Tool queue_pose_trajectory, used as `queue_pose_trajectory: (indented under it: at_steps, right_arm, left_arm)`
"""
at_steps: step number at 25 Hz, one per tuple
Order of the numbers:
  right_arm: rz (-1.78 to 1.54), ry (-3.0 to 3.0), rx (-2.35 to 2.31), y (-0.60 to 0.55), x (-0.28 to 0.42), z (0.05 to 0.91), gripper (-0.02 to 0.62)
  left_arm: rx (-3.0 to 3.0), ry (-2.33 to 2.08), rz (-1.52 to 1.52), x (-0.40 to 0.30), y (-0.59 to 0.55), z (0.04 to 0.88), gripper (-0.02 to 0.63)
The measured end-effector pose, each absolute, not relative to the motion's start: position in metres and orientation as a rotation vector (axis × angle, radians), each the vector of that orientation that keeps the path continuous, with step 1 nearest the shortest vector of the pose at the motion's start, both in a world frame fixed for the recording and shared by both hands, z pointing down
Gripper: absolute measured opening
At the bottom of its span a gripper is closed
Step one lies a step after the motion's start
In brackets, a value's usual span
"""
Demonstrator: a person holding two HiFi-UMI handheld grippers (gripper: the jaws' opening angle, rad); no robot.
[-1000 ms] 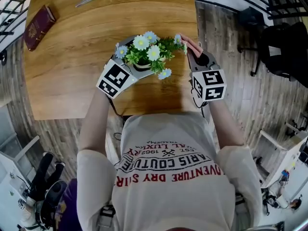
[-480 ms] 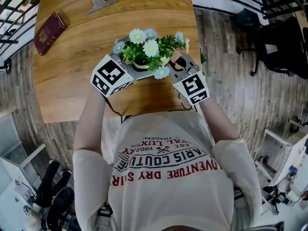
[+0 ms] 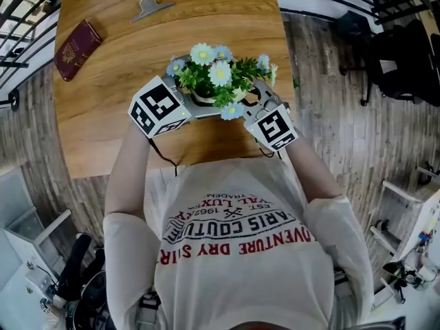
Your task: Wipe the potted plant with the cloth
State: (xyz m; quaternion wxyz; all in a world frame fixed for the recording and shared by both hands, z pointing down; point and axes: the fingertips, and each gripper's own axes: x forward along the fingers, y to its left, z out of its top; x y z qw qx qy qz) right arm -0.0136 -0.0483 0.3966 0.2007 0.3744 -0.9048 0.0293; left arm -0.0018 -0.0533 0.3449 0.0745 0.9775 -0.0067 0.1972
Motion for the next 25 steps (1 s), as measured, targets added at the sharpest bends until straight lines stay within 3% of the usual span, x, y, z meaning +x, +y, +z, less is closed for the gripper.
queue_pose_trajectory:
  at_steps: [9, 25]
  right_arm:
    - [0.176, -2.689, 1.084, -0.045, -0.065, 0.37, 0.037]
    - [0.352, -2.778, 0.932, -0.014, -0.085, 0.382, 0.036]
  left_arm:
    - [2.927, -0.024, 0.496, -0.024, -0.053, 0.325, 0.557]
    - [2.979, -0.01, 0.584, -0.046, -0.054, 0.333, 0.557]
